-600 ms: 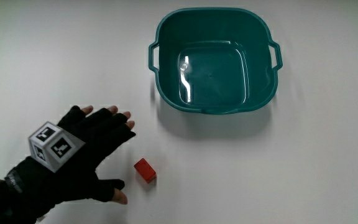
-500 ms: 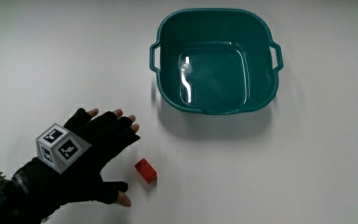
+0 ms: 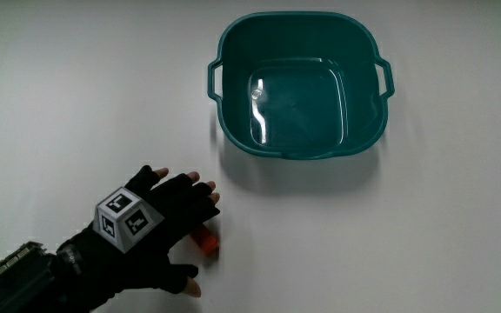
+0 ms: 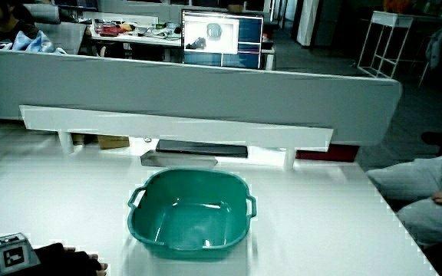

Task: Pick red block

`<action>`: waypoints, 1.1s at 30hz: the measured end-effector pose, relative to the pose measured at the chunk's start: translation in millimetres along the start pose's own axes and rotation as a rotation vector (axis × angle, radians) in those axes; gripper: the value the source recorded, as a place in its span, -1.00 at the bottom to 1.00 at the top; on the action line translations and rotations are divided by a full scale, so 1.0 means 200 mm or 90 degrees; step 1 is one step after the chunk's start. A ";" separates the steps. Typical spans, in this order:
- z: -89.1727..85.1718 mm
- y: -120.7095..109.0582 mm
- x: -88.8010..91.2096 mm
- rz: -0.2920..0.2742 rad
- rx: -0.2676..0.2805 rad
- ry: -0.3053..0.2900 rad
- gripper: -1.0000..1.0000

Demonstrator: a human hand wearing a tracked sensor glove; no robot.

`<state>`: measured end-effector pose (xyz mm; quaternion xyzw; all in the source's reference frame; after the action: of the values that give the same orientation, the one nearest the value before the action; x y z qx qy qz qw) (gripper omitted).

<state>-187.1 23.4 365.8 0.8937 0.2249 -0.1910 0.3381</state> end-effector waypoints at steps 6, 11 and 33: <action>-0.05 0.03 0.02 -0.030 -0.011 0.008 0.00; -0.14 0.08 0.03 -0.039 -0.036 -0.014 0.00; -0.27 0.18 0.15 -0.061 -0.069 0.061 0.00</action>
<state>-132.7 44.1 406.8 0.8703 0.2933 -0.1513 0.3655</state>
